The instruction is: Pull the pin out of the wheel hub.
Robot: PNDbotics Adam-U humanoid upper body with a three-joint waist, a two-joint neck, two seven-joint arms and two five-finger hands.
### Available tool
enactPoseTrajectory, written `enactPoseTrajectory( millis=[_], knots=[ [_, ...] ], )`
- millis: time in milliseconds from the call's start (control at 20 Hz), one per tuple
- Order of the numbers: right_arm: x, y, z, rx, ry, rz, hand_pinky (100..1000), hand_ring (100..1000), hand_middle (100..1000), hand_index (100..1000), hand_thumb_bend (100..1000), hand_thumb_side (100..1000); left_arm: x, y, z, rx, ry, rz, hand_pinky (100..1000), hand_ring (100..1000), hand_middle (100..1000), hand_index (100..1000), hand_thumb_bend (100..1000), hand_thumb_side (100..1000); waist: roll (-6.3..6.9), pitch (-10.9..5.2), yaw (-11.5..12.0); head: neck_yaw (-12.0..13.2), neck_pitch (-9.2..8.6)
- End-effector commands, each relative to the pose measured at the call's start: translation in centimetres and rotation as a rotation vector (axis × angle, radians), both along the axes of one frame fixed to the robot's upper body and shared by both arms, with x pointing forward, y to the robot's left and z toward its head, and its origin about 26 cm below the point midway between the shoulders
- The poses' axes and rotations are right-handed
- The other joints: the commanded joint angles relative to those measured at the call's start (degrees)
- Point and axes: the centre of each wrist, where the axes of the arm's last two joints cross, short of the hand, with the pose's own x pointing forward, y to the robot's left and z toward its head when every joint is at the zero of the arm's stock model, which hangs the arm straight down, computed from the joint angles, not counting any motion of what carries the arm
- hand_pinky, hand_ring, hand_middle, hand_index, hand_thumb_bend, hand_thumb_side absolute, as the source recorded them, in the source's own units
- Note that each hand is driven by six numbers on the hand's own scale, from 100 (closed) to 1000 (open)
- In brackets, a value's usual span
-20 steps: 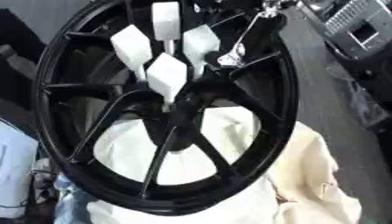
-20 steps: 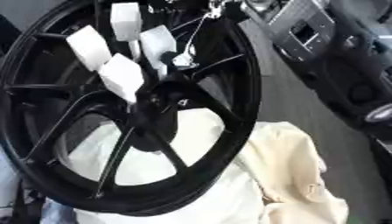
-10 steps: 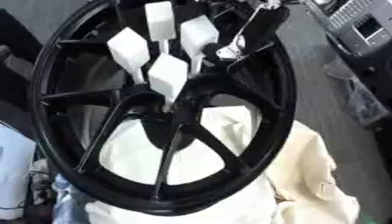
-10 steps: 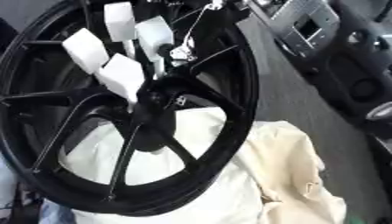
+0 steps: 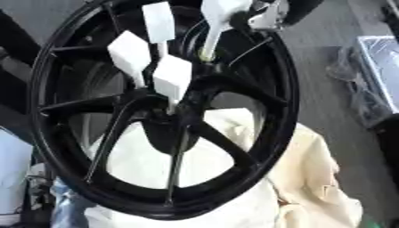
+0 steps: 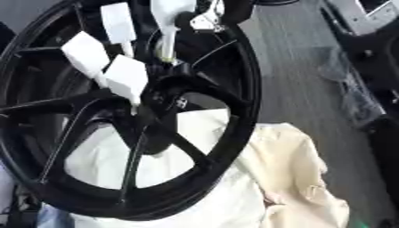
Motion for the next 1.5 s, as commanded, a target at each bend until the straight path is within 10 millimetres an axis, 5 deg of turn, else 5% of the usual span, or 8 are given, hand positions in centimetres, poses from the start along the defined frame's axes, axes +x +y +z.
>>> enactPoseTrajectory(
  millis=[50,300,850,1050,1100,1300,1500],
  knots=[
    [-1.3,-2.4,2.4,0.083,-0.042,-0.034,852,621,312,497,145,100,-0.1,0.4,0.7,0.019,-0.018,0.009,791,806,673,727,158,883,0.25,-1.55,0.0,0.3,-1.06],
    [-1.7,-5.1,2.7,0.167,-0.008,-0.074,859,623,316,502,100,100,-0.1,0.6,1.0,0.020,-0.040,0.027,790,806,674,727,159,875,0.58,-1.73,-1.5,2.0,-1.86],
    [-3.8,-19.6,2.7,0.362,-0.120,-0.518,869,665,403,580,100,100,-0.4,0.8,2.1,0.010,-0.097,0.096,790,806,675,727,160,868,2.10,-0.93,-6.0,7.8,-4.85],
    [-3.0,-24.0,-0.4,0.479,-0.110,-0.658,902,729,510,695,100,100,-0.4,0.9,2.2,0.006,-0.106,0.111,790,806,675,726,160,867,2.51,-0.58,-6.8,8.9,-5.78],
    [-2.9,-24.9,-1.4,0.503,-0.111,-0.690,922,779,602,773,100,100,-0.4,1.0,2.3,0.005,-0.107,0.113,790,806,675,726,160,868,2.54,-0.51,-6.9,9.0,-5.78],
    [-3.0,-27.9,-5.2,0.581,-0.127,-0.814,994,917,856,935,218,100,-0.3,0.9,2.4,0.006,-0.110,0.112,789,807,674,726,160,869,2.53,-0.22,-6.8,8.9,-5.81],
    [-3.6,-29.3,-9.1,0.594,-0.139,-0.926,1000,972,915,956,373,100,-0.2,0.8,2.4,0.007,-0.106,0.104,789,807,674,727,159,869,2.49,-0.26,-6.3,8.4,-5.62]
  ],
)
